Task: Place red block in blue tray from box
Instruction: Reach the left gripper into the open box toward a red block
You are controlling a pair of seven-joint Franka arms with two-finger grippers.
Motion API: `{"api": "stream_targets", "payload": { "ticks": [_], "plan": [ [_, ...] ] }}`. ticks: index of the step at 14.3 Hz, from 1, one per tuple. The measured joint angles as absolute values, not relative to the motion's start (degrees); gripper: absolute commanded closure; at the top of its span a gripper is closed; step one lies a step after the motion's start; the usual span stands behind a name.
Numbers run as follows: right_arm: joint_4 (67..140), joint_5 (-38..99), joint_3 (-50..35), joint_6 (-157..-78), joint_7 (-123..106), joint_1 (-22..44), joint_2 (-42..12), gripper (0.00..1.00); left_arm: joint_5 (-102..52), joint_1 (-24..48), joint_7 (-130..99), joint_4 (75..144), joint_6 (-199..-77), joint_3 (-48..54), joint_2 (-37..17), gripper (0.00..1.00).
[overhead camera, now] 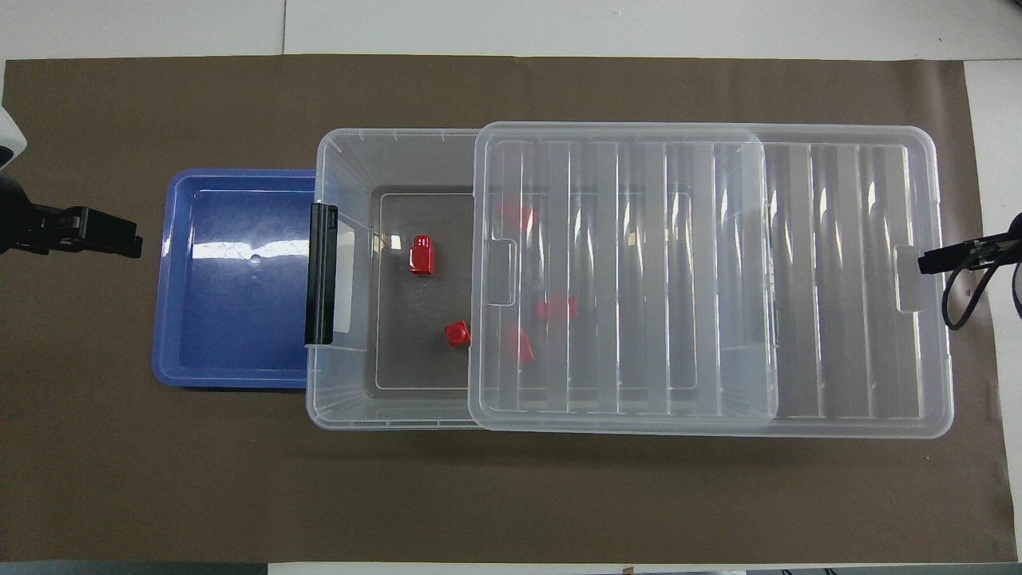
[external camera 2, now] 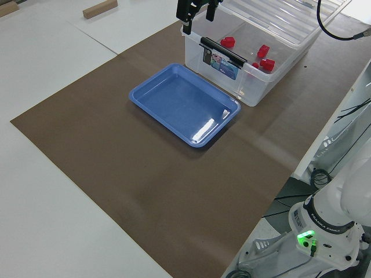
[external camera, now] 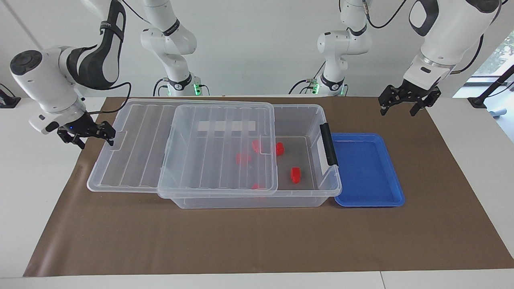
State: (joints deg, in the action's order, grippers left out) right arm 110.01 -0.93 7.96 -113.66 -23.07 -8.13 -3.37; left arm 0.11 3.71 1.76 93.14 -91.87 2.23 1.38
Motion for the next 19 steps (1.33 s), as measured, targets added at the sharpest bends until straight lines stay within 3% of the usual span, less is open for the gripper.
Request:
{"api": "stream_targets", "payload": {
  "ticks": [9, 13, 19],
  "plan": [
    [108.3, -0.9, 8.0, -112.9, -23.1, -8.1, -3.5, 0.0, 0.1, 18.3, -13.0, 97.0, -100.3, 3.2, 0.7, 0.0],
    [100.2, -0.9, 6.1, -103.7, -21.7, -8.1, -3.8, 0.0, 0.1, 24.2, -19.9, 101.3, -107.7, 3.2, -1.3, 0.01],
    [87.5, -1.1, -2.4, -84.7, -9.0, -7.9, -3.3, 0.0, 0.1, 26.0, -21.8, 102.5, -120.8, 3.0, -10.6, 0.07]
  ]
}}
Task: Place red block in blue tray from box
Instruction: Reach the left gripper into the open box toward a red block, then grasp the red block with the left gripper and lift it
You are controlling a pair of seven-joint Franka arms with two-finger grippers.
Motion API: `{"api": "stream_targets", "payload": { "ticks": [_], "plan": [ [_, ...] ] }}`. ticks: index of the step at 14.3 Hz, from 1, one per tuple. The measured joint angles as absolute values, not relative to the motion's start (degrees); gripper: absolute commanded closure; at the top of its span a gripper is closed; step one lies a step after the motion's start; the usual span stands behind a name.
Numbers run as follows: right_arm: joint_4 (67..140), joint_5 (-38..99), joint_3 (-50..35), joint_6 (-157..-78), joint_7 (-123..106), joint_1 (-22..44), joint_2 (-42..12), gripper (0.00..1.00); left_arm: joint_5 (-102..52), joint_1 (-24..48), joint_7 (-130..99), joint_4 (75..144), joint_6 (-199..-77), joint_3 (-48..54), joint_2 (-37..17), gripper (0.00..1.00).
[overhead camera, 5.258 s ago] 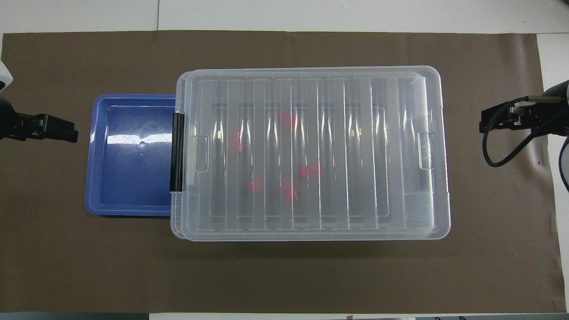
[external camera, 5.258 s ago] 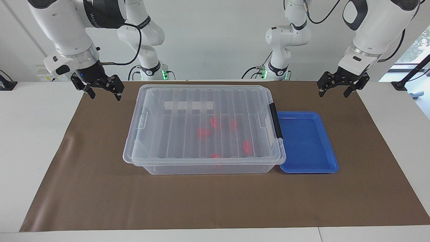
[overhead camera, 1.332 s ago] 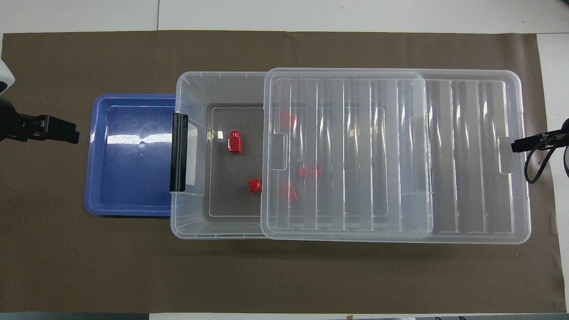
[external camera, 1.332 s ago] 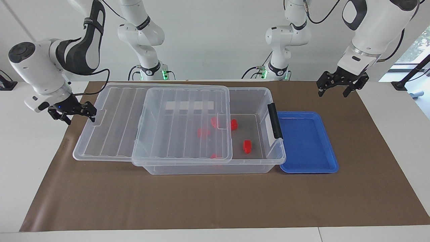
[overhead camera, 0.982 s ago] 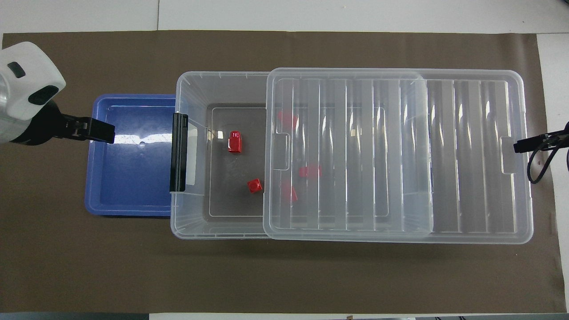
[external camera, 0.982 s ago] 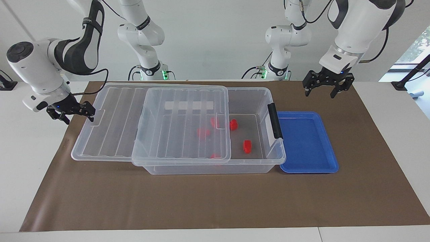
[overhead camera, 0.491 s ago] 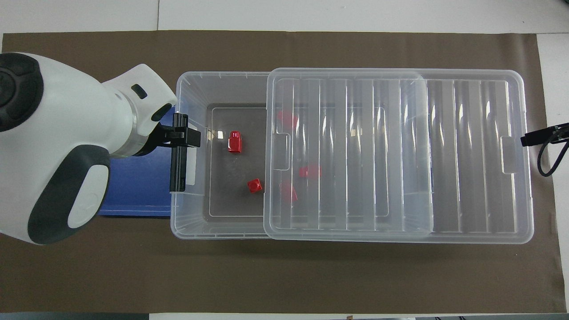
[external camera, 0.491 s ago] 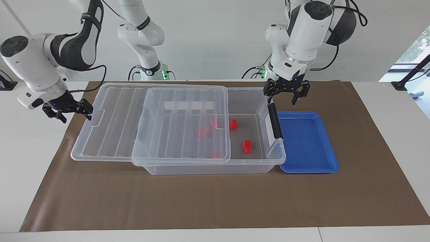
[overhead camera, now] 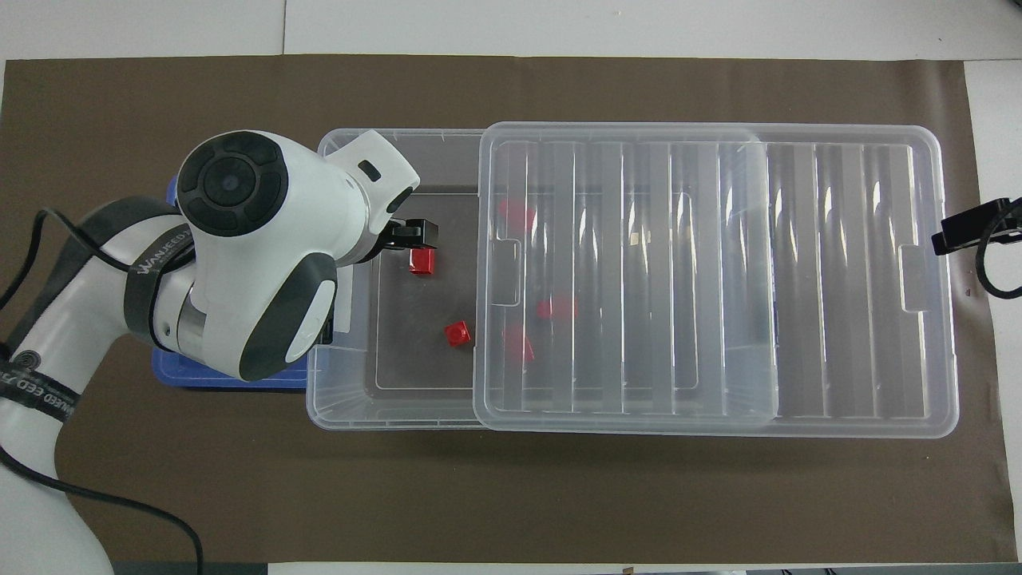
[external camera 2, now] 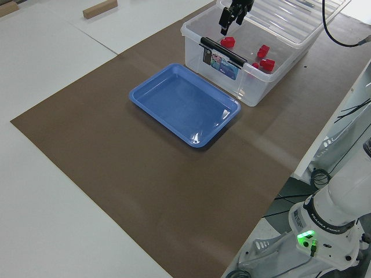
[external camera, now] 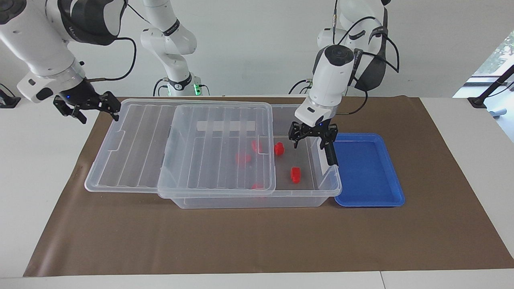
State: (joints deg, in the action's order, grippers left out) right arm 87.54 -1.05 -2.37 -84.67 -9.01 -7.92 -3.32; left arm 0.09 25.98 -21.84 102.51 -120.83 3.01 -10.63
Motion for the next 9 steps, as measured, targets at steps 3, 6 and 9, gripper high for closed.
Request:
{"api": "stream_targets", "payload": {
  "ticks": [3, 6, 9],
  "plan": [
    [87.2, -1.1, -4.0, -82.2, -4.9, -7.8, -2.4, 0.0, 0.1, 26.0, -21.8, 104.7, -126.3, 3.0, -12.9, 0.08],
    [88.6, -1.1, -3.4, -83.0, -4.9, -7.5, -1.0, 0.0, 0.1, 26.2, -21.8, 106.5, -129.5, 3.1, -13.9, 0.09],
    [89.7, -1.1, -3.2, -85.8, -4.9, -7.2, -0.8, 0.0, 0.2, 27.3, -21.8, 107.1, -131.4, 3.1, -16.9, 0.09]
  ]
}}
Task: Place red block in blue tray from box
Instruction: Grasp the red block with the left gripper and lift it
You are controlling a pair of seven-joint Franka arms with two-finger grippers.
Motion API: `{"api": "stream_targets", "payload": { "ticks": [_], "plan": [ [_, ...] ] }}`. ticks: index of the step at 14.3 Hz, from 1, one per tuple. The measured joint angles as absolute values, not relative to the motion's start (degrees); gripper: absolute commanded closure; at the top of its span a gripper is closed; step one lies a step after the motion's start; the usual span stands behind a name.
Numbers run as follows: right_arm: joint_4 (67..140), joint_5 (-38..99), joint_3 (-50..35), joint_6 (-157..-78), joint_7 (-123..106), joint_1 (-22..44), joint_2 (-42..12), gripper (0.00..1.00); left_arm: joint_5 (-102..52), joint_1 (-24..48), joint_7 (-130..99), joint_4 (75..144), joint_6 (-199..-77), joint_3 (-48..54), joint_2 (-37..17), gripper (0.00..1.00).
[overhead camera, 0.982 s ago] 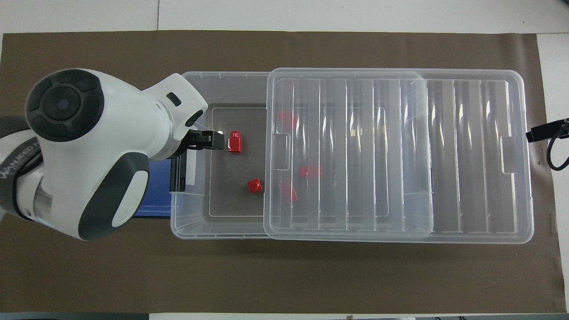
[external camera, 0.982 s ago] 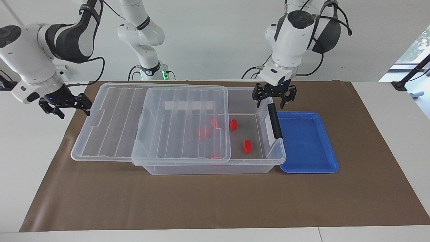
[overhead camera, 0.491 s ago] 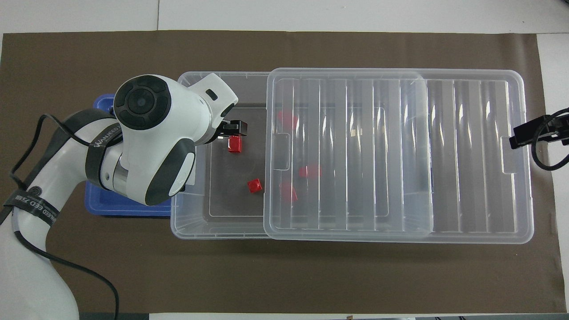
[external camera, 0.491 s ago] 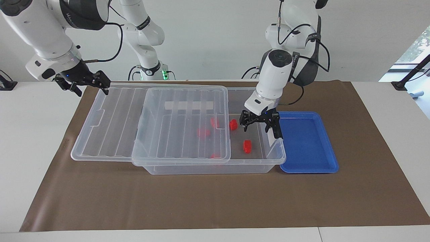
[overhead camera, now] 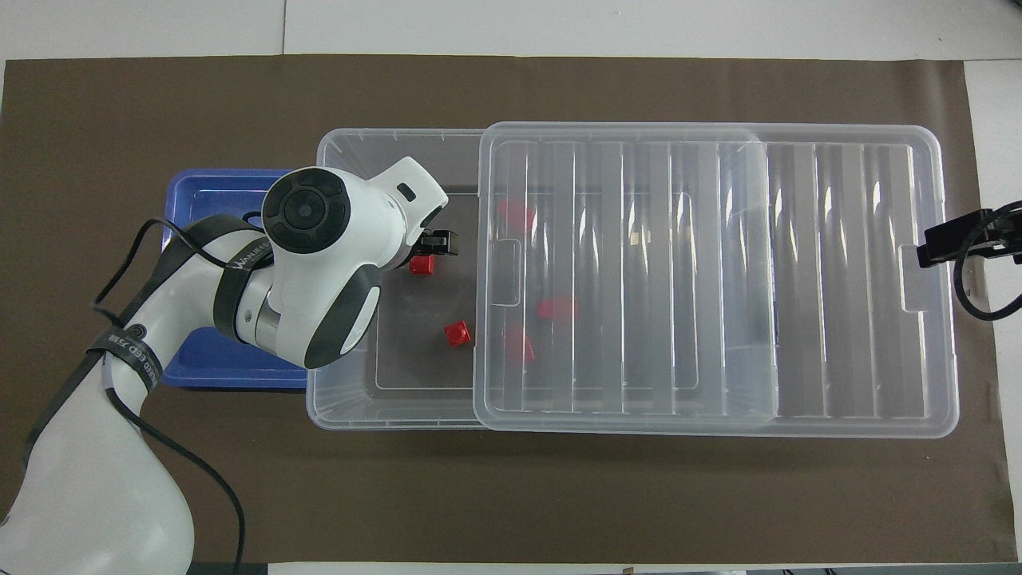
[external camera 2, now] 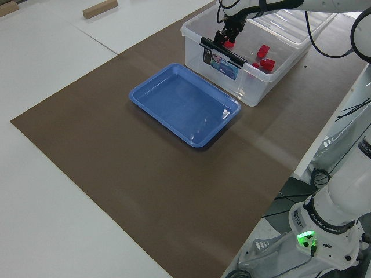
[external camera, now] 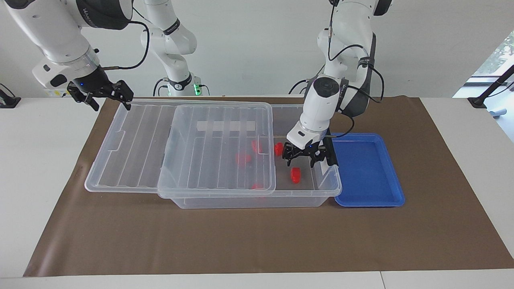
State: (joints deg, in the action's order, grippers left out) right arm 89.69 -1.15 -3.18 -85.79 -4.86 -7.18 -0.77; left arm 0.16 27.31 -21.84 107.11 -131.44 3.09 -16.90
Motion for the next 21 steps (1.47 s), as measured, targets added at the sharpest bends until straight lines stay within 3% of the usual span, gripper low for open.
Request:
{"api": "stream_targets", "payload": {
  "ticks": [5, 6, 7, 15, 21],
  "plan": [
    [90.0, -1.1, -3.2, -86.6, -4.9, -6.9, -0.8, 0.0, 0.3, 28.5, -21.8, 110.6, -137.7, 3.0, -20.8, 0.11],
    [90.0, -1.1, -3.2, -86.6, -4.9, -6.9, -0.8, 0.0, 0.3, 28.5, -21.8, 111.3, -138.4, 2.9, -20.9, 0.33],
    [90.0, -1.1, -3.2, -86.6, -4.9, -6.9, -0.8, 0.0, 0.3, 28.5, -21.8, 111.6, -138.7, 2.8, -20.9, 0.99],
    [90.0, -1.1, -3.1, -86.6, -4.9, -6.9, -0.8, 0.0, 0.5, 28.4, -27.8, 111.3, -139.0, 2.6, -19.2, 1.0],
    [90.0, -1.1, -3.0, -86.6, -4.9, -6.9, -0.8, 0.0, 0.6, 28.2, -27.8, 110.1, -126.9, 2.3, -8.9, 1.0]
  ]
}}
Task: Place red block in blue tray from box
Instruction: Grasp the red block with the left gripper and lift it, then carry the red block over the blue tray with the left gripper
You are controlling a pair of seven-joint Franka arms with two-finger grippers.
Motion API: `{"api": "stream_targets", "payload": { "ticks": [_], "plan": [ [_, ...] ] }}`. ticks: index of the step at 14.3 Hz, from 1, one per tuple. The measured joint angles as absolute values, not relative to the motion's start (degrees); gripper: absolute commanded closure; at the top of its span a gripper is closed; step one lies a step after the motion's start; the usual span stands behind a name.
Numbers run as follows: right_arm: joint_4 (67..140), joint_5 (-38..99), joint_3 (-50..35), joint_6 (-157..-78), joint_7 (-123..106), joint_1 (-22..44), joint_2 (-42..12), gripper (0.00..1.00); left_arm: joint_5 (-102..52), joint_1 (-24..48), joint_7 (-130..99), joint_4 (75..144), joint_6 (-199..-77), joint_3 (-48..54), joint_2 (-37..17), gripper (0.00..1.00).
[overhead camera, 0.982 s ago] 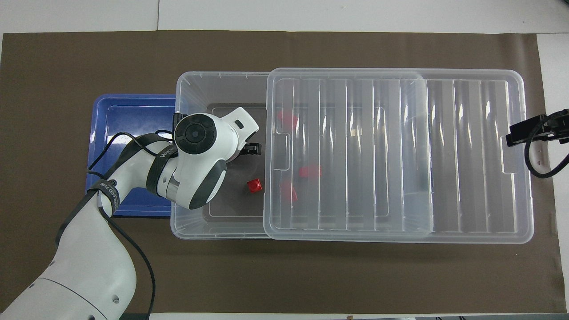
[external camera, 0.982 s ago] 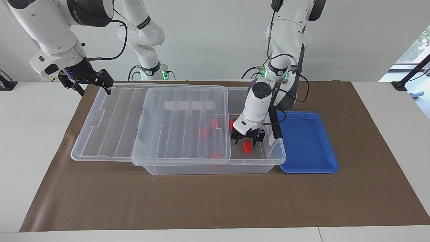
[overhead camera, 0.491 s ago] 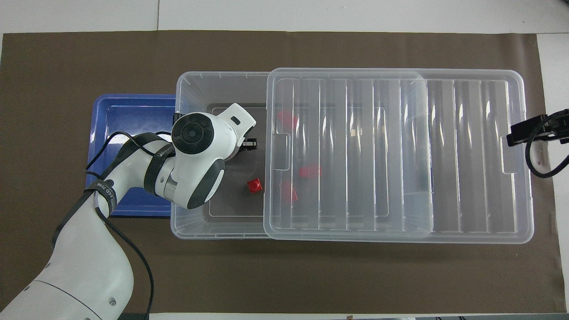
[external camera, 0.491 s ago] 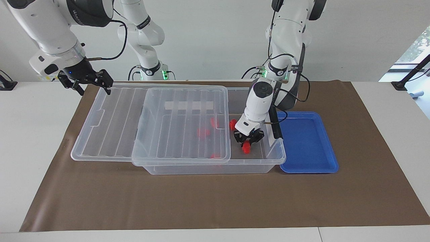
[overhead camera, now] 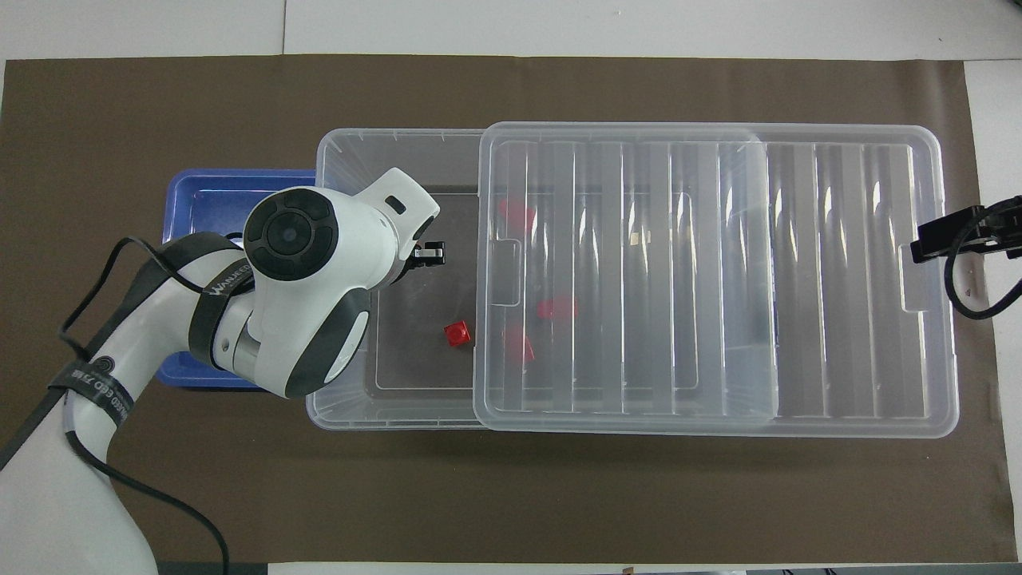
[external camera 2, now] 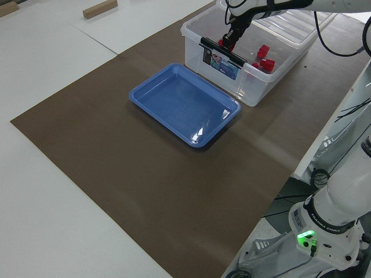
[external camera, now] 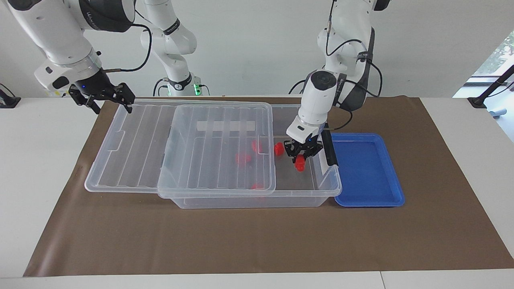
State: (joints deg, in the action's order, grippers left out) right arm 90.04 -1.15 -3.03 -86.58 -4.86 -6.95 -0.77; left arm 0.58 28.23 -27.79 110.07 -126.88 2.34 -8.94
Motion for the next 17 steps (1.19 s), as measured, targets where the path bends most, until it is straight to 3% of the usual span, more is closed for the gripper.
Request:
{"api": "stream_targets", "payload": {
  "ticks": [6, 13, 17],
  "plan": [
    [90.0, -1.1, -3.0, -86.6, -4.9, -6.9, -0.8, 0.0, 0.8, 26.9, -25.9, 108.0, -118.3, 1.8, -3.4, 1.0],
    [90.0, -1.1, -2.9, -86.6, -4.9, -7.0, -0.8, 0.0, 0.9, 15.0, -13.3, 108.9, -115.8, 1.4, -2.1, 1.0],
    [90.0, -1.1, -2.9, -86.6, -4.9, -7.0, -0.8, 0.0, 0.9, 9.9, -6.5, 114.2, -120.9, 1.3, -2.0, 1.0]
  ]
}}
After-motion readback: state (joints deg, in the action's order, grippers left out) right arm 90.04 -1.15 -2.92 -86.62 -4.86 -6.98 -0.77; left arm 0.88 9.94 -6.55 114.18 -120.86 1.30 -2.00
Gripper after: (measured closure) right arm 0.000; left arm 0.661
